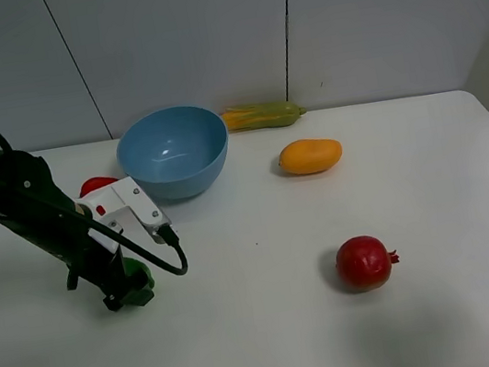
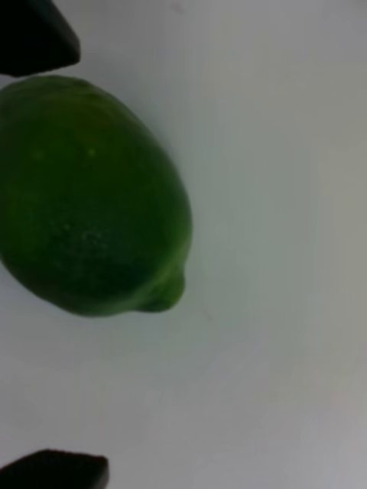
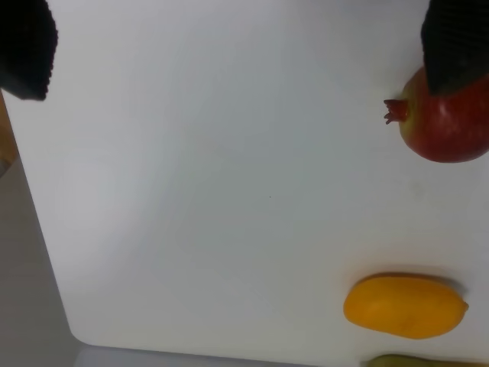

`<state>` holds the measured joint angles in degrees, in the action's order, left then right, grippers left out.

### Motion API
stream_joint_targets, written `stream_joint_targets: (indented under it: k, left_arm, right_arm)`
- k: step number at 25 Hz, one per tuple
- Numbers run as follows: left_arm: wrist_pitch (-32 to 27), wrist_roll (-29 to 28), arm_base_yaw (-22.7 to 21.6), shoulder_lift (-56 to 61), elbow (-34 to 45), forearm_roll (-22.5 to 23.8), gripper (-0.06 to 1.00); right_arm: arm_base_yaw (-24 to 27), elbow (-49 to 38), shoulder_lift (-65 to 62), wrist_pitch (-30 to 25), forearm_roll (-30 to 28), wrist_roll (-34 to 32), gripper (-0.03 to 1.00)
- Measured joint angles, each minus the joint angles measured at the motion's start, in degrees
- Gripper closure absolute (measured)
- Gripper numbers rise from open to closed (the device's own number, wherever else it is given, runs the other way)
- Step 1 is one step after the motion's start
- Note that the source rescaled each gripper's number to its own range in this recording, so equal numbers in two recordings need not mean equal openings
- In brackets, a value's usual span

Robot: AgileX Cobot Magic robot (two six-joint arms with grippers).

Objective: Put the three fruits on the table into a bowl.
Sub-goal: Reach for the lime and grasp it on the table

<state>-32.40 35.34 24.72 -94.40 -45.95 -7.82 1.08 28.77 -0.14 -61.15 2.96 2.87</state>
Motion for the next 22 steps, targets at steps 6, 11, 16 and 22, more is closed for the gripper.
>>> stream_joint_targets:
  k: [6,11,16,22]
  left_arm:
    - [1.0,0.1,-2.0,-2.4,0.0,1.2,-0.05]
    - [3.0,0.2,-2.4,-4.3,0.0,1.3,-0.05]
    - [4.1,0.2,-2.4,-6.3,0.0,1.2,-0.05]
    - [5.0,0.2,-2.4,-8.6,-0.1,1.2,-0.05]
  right_arm:
    - [0.0,0.0,0.0,0.0,0.0,0.0,0.09]
    - [0.0,0.0,0.0,0.0,0.0,0.0,0.09]
    - [0.0,0.0,0.0,0.0,0.0,0.0,0.09]
    - [0.0,0.0,0.0,0.0,0.0,0.0,0.09]
